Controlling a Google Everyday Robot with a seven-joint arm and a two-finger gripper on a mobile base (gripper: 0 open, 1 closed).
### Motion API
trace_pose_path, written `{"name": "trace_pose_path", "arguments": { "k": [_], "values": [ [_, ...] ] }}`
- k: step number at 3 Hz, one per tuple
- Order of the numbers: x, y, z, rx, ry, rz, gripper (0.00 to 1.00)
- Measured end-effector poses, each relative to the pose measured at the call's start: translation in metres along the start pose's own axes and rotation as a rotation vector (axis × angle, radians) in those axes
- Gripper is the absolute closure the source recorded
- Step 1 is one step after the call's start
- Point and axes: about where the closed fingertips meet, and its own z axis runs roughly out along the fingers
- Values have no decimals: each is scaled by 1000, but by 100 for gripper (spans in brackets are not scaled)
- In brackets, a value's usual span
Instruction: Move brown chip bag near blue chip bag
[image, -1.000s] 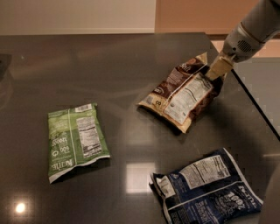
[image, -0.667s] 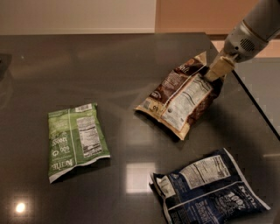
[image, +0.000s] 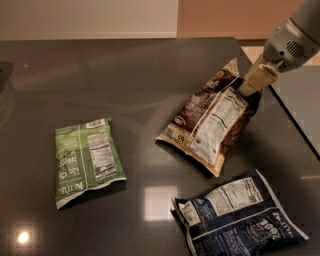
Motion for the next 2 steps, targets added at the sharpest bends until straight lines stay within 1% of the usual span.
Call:
{"name": "trace_pose_path", "arguments": {
  "k": [1, 2],
  "values": [
    [7, 19, -10, 5, 16, 24, 99],
    [14, 28, -14, 12, 36, 47, 78]
  ]
}}
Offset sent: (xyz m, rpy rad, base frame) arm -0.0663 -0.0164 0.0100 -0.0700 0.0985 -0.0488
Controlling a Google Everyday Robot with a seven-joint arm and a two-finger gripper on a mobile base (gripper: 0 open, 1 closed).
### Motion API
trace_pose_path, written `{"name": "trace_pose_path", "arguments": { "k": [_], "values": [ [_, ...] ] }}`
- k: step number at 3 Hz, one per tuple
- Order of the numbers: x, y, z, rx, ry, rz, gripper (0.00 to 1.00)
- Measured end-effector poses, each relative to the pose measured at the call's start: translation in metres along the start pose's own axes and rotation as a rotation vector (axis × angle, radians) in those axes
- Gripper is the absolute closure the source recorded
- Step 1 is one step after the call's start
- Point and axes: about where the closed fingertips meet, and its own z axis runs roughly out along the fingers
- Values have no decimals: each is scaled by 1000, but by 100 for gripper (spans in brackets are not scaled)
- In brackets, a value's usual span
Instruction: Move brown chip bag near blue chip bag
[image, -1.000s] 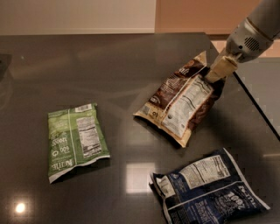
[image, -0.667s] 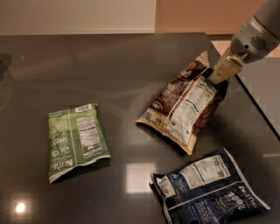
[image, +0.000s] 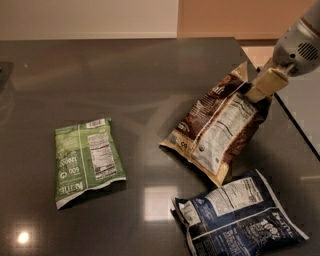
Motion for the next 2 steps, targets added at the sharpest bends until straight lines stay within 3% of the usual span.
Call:
{"name": "trace_pose_path", "arguments": {
  "k": [2],
  "values": [
    [11, 11, -5, -3, 29, 30, 31]
  ]
}}
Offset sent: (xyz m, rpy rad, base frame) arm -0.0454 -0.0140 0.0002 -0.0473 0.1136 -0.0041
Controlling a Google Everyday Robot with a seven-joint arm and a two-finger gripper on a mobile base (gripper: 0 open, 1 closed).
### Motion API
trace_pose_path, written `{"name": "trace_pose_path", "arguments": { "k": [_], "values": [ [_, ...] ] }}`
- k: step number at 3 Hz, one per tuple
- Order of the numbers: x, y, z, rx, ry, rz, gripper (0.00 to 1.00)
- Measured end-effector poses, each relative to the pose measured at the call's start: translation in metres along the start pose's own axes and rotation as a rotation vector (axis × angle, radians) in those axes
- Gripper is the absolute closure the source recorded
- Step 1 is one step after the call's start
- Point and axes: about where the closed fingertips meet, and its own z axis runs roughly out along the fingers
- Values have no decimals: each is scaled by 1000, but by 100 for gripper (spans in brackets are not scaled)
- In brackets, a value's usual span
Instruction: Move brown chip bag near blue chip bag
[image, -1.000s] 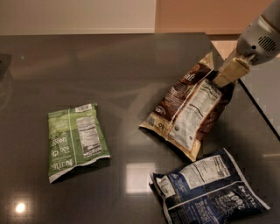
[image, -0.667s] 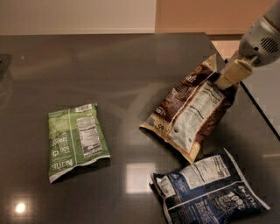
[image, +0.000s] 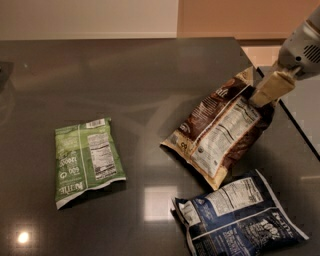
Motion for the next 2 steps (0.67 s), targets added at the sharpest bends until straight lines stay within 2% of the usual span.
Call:
{"name": "trace_pose_path", "arguments": {
  "k": [1, 2],
  "values": [
    [2, 6, -1, -18, 10, -5, 8],
    [-4, 0, 0, 4, -10, -6, 0]
  ]
}}
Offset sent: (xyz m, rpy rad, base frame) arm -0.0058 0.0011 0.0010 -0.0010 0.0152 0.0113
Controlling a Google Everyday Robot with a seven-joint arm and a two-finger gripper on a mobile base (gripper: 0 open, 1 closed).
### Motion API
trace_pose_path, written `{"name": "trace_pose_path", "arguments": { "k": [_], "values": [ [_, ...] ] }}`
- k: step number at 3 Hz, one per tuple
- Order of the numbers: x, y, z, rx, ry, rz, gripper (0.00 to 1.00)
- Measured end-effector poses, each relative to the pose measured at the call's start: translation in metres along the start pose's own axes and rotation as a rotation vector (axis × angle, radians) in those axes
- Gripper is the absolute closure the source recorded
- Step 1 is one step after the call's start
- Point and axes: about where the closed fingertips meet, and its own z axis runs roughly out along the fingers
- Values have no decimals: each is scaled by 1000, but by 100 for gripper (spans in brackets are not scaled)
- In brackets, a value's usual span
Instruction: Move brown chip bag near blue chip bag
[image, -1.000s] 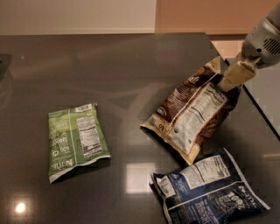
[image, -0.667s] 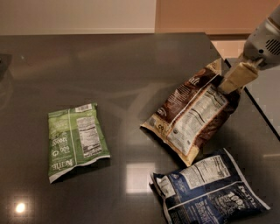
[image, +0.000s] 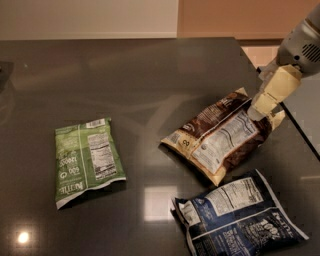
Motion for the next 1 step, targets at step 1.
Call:
{"name": "trace_pose_path", "arguments": {
  "k": [1],
  "values": [
    [-1, -1, 0, 3, -3, 0, 0]
  ]
}}
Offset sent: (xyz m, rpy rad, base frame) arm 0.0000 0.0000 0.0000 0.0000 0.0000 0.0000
